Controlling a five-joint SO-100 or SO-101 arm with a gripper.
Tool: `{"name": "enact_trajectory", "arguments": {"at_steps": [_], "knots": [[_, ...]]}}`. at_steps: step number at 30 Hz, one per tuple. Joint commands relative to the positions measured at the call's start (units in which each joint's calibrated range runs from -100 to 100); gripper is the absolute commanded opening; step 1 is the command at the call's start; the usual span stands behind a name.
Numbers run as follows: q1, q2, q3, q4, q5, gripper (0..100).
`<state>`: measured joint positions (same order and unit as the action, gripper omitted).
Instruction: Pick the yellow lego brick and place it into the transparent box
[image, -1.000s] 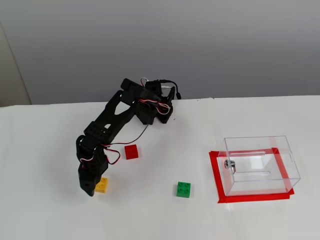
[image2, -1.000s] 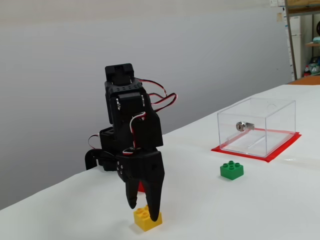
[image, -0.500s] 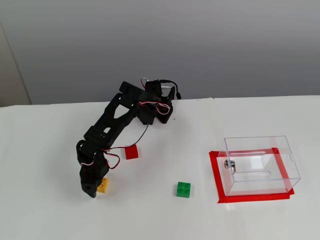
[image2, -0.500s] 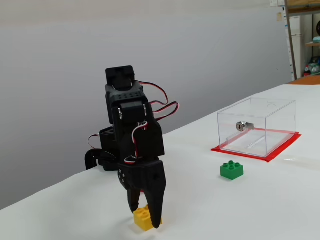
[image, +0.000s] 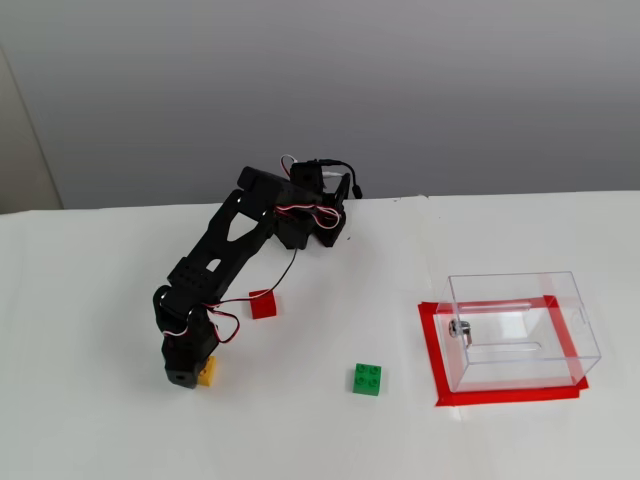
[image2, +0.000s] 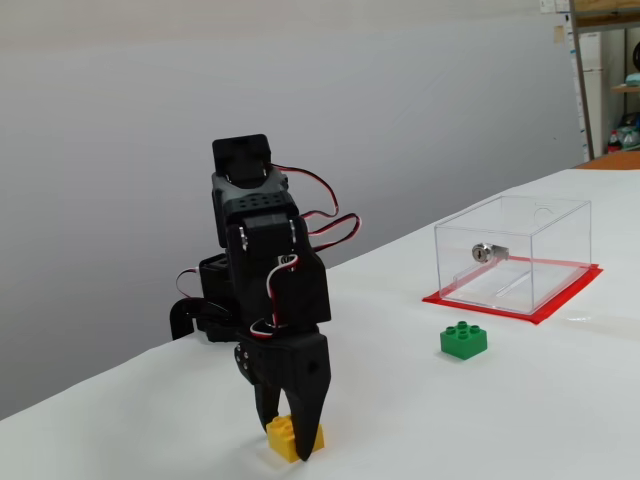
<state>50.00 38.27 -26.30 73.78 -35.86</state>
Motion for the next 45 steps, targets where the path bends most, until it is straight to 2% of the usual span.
{"name": "enact_trajectory", "arguments": {"at_steps": [1, 10, 22, 34, 45], "knots": [[-0.2, -0.29, -1.27, -0.32, 0.37, 12], [-0.94, -3.01, -2.18, 0.2, 1.98, 10], [-4.94, -22.02, -1.27, 0.2, 5.95, 10], [-8.56, -34.24, -1.37, 3.68, 6.84, 10], [-20.54, -43.4, -1.55, 4.11, 7.83, 10]]}}
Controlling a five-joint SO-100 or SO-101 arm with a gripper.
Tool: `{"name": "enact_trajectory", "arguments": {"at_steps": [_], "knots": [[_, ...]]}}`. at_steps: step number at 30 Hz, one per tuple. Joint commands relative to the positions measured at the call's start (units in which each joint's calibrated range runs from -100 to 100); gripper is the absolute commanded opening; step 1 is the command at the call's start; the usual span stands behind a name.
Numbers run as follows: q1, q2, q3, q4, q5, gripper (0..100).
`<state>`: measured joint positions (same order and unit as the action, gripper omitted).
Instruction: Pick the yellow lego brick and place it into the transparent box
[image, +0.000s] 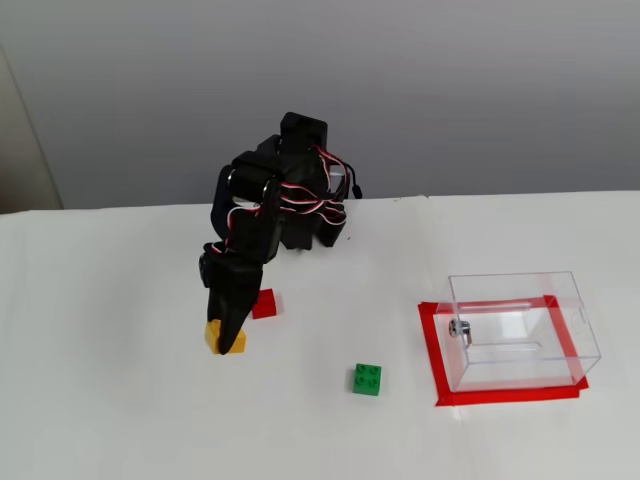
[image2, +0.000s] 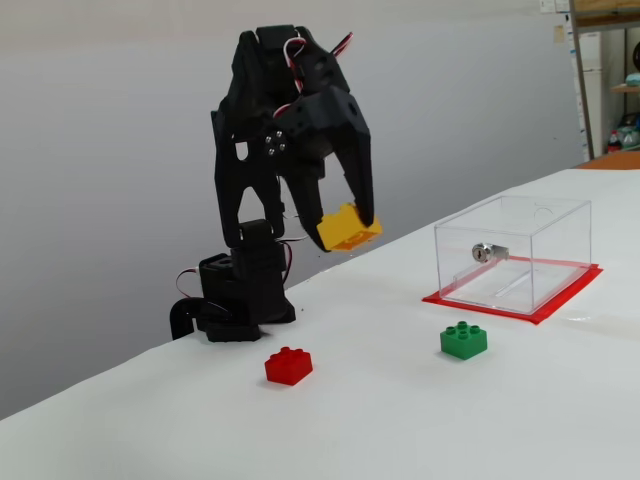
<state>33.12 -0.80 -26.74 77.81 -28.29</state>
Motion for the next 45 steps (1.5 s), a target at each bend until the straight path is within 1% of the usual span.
{"name": "enact_trajectory", "arguments": {"at_steps": [1, 8, 17, 24, 27, 31, 36, 39, 45], "knots": [[-5.43, -5.09, -1.2, 0.09, 0.26, 10], [-18.66, -8.06, -1.56, -0.17, 0.62, 10], [-36.93, -9.51, -1.47, -0.7, 5.11, 10], [-50.09, -8.66, -1.56, -0.96, 7.3, 10], [-55.19, -8.57, -0.83, -3.74, 8.45, 10], [-61.25, -7.72, -0.83, -6.96, 10.54, 10], [-67.61, -3.82, -0.83, -7.14, 11.74, 10], [-71.9, -1.87, -0.83, -8.18, 13.51, 10], [-77.3, 2.2, -0.83, -9.49, 13.72, 10]]}}
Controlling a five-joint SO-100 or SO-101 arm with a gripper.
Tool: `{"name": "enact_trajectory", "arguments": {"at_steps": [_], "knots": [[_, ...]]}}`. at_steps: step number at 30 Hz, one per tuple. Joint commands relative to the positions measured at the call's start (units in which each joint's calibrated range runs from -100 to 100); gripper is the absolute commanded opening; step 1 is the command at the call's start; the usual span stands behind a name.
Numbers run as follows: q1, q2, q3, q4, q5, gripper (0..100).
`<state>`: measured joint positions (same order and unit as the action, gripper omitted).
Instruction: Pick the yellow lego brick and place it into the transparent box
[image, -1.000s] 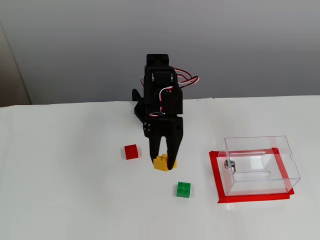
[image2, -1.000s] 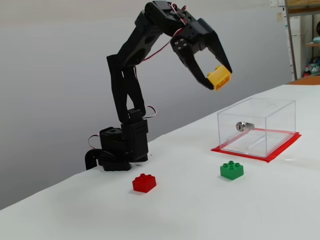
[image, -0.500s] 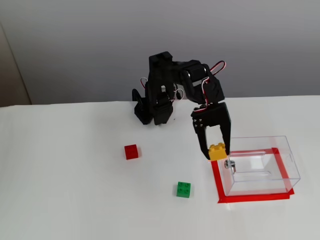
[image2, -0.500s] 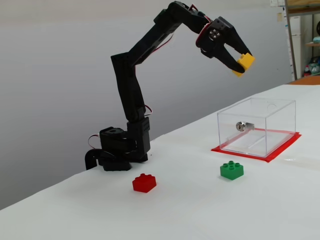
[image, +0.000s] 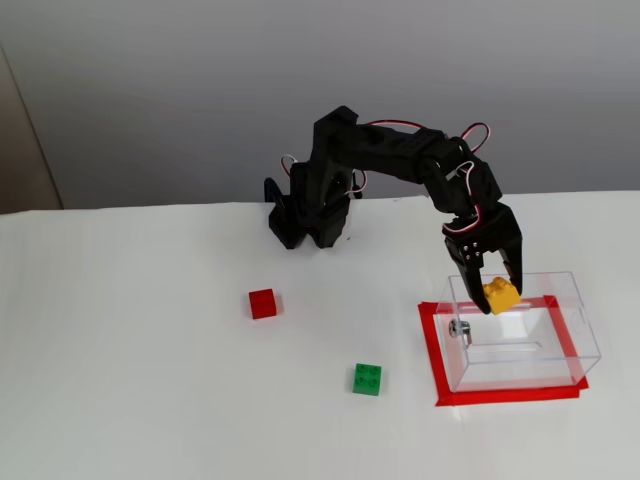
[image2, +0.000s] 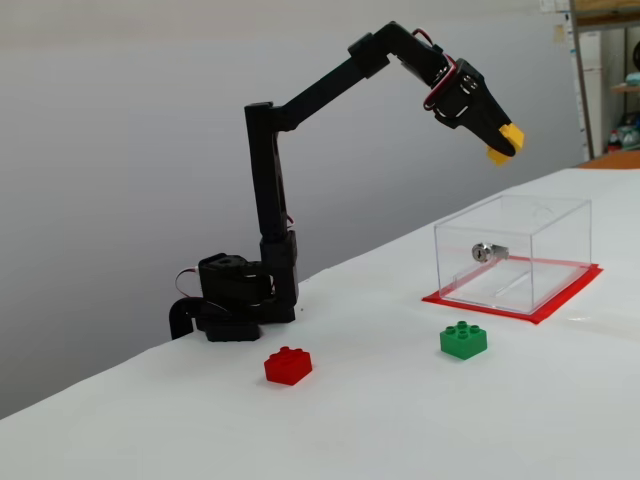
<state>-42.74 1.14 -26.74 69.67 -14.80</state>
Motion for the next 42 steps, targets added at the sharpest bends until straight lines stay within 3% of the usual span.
{"name": "enact_trajectory", "arguments": {"at_steps": [1, 14, 32, 38, 42], "knots": [[-2.33, 0.85, -0.83, -1.69, 0.29, 10], [-8.91, 6.62, -0.92, -4.83, 0.29, 10], [-10.39, 8.83, -0.83, -5.0, -0.12, 11], [-10.17, 8.66, -0.83, -5.0, 0.19, 27], [-10.02, 8.32, -0.83, -5.0, 0.24, 30]]}}
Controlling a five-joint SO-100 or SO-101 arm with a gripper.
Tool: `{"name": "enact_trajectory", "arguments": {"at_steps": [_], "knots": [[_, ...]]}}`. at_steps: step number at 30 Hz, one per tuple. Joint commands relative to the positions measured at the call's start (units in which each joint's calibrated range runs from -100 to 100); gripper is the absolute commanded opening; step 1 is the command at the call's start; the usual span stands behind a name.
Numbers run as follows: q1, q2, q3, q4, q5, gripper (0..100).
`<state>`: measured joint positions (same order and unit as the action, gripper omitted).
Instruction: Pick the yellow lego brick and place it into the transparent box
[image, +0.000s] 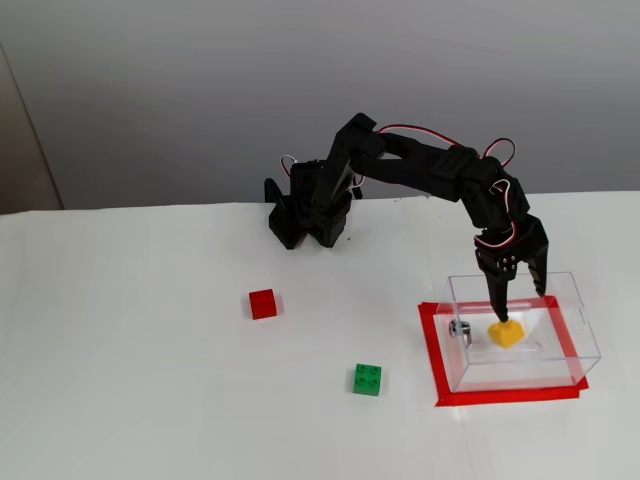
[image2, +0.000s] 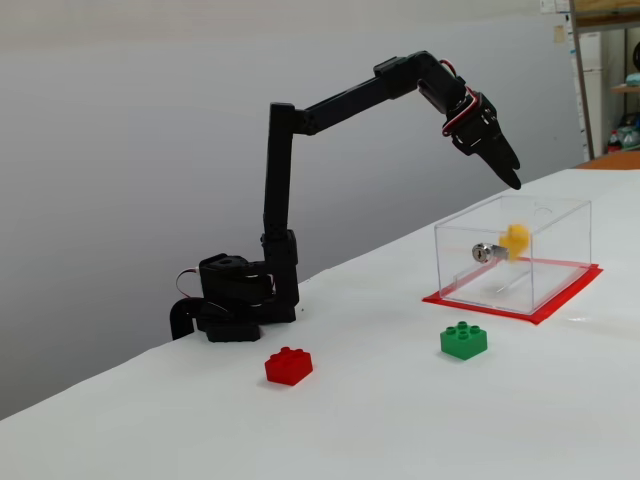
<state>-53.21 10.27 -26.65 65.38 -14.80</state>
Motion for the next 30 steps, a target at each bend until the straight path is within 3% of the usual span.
{"name": "enact_trajectory", "arguments": {"at_steps": [1, 16, 30], "knots": [[0.45, -0.9, -0.92, -0.72, 0.24, 30], [2.08, -1.24, -1.37, -0.63, 0.24, 30], [11.32, -7.52, 2.42, -0.19, 3.16, 30]]}}
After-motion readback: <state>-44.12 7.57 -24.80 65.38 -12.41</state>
